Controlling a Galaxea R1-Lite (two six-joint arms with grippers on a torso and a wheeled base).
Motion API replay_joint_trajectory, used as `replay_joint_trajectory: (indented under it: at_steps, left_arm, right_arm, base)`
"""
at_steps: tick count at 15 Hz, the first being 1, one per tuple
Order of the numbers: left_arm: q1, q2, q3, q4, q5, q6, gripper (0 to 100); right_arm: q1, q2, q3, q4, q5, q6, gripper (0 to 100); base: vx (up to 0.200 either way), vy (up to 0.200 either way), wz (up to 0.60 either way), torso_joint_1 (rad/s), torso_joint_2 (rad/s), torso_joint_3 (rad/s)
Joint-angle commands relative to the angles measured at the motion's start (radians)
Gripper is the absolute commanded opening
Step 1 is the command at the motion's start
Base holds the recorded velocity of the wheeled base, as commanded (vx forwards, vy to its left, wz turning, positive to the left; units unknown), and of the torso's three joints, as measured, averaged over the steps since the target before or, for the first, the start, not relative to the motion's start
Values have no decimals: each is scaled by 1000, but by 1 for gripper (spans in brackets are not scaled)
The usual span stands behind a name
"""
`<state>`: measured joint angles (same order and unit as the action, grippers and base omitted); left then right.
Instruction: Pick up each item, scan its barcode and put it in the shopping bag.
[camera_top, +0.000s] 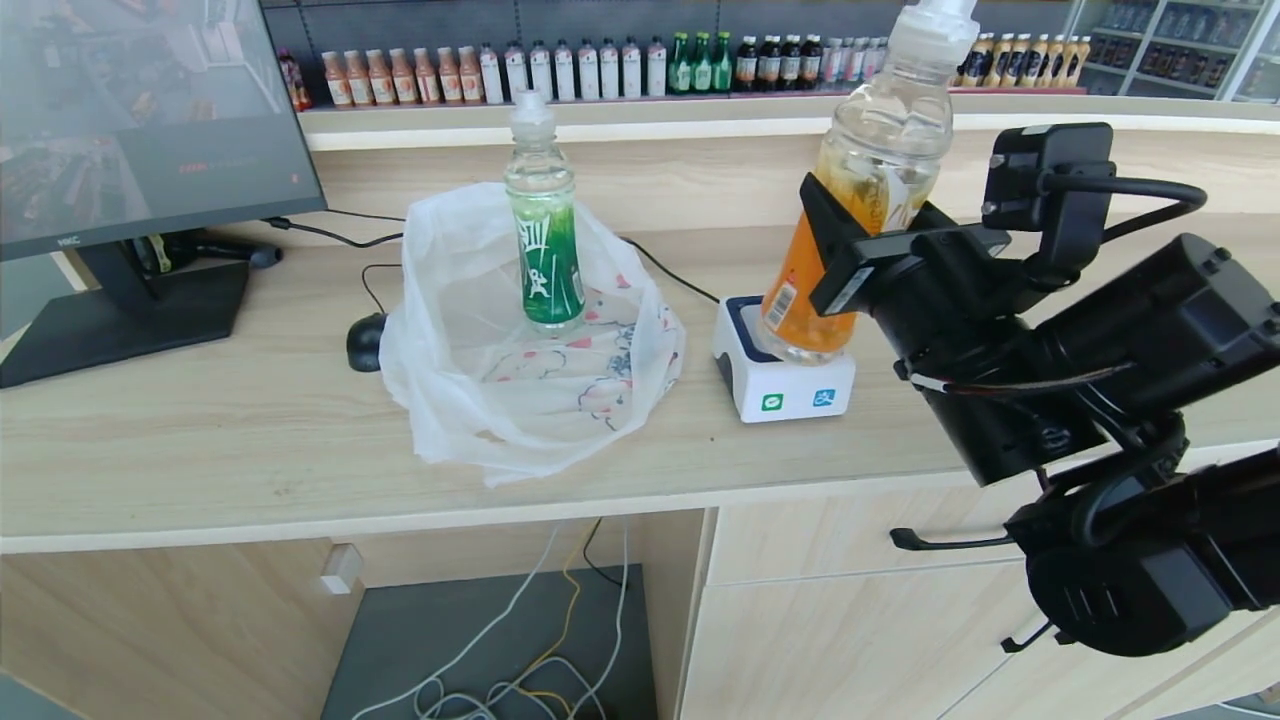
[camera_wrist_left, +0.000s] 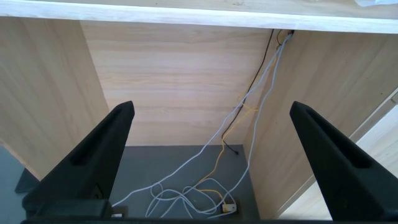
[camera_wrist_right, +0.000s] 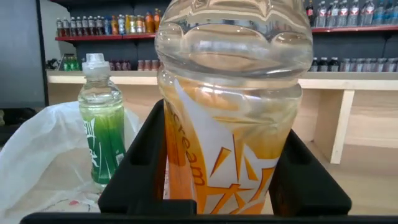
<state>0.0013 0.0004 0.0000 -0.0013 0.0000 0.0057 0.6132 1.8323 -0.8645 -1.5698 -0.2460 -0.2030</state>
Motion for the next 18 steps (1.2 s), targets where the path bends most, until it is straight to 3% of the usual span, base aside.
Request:
replay_joint_trajectory:
  at_steps: [1,3,15,18]
  left_arm:
    - [0,0,0,0,0,0,100]
    - [0,0,0,0,0,0,100]
    - [0,0,0,0,2,-4,100]
    - [0,0,0,0,0,-1,100]
  right_arm:
    - [0,2,-4,-1,-9,2,0]
    - [2,1,-7,-1,-12,5,0]
    - [45,10,-22,-1,-12,17,0]
    - [49,62,-68,-1,-12,17,0]
  base:
    - [0,0,0,0,0,0]
    - [0,0,0,0,0,0]
    - [0,200,0,4,2,3]
    - [0,0,0,0,0,0]
